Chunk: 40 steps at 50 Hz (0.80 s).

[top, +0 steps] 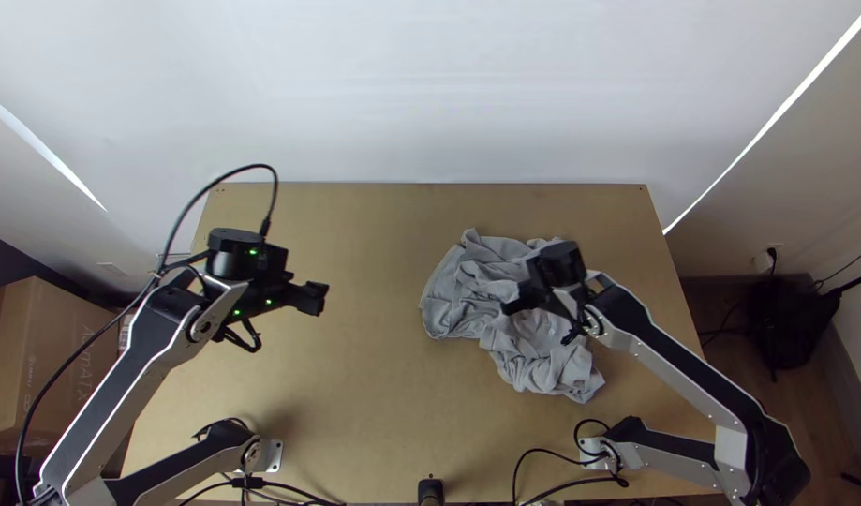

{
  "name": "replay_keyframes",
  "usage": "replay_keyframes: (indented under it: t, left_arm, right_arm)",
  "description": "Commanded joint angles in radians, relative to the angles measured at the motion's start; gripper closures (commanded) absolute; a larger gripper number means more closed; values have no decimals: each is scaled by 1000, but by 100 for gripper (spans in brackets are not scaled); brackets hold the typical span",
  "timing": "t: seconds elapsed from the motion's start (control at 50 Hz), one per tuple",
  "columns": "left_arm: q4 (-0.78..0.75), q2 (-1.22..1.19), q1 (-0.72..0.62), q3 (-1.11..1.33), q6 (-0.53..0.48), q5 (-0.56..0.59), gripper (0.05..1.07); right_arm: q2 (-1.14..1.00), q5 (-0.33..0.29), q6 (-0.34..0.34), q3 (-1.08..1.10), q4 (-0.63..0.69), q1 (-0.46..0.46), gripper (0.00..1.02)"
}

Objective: Fold the t-shirt

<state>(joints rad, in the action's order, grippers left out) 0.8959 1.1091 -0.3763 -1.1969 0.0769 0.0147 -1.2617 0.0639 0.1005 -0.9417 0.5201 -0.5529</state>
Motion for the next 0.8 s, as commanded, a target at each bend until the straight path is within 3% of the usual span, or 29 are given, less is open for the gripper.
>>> replay_keyframes:
  t: [0.0,0.38,0.78]
  left_arm:
    - [-20,51,-53,-32,-31,4,11]
    - [-141,351,-168,-202,-9,48,11]
    - [-226,652,-231,-437,37,100,11]
  right_arm:
    - [41,10,-13,32,26,62,100]
    - [180,10,-36,69,92,263,100]
    - [291,-4,-125,119,121,567,100]
